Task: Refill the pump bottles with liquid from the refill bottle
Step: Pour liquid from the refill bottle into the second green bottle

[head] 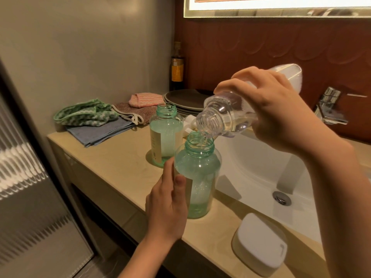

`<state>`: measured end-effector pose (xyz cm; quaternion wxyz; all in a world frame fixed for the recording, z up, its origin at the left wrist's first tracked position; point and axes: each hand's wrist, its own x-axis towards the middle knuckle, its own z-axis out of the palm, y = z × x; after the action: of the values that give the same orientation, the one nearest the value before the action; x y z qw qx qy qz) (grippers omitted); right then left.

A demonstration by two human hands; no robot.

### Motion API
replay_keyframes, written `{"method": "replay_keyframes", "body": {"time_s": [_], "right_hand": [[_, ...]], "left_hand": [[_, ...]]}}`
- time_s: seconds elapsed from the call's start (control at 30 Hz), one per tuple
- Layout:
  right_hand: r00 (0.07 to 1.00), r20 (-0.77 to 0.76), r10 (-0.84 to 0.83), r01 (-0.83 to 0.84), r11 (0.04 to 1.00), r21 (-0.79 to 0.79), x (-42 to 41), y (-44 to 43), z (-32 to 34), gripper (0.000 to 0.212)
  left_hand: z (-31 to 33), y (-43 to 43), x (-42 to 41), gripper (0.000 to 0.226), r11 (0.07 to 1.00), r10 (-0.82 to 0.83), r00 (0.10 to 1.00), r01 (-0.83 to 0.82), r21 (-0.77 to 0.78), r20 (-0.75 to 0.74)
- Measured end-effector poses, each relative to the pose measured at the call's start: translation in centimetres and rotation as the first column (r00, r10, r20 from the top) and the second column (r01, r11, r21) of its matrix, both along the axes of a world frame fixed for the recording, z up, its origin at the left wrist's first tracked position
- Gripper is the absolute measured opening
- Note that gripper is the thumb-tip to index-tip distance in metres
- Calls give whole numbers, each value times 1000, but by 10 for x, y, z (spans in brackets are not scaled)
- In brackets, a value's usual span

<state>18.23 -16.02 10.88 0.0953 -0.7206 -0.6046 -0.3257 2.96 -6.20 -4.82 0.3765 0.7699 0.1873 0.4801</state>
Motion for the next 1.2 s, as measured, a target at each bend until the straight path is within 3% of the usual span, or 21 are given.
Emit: {"method": "replay_keyframes", "body": {"time_s": [0.67, 1.2], "right_hand": [[999, 45, -12, 11, 1000, 25, -4, 0, 2, 79], [993, 106, -52, 45, 997, 62, -11, 4, 0, 71]], "left_hand": [[1, -1, 0, 34, 1000, -7, 1000, 7, 4, -11], [-3, 2, 1, 44, 1000, 9, 999, -9, 4, -41]]}}
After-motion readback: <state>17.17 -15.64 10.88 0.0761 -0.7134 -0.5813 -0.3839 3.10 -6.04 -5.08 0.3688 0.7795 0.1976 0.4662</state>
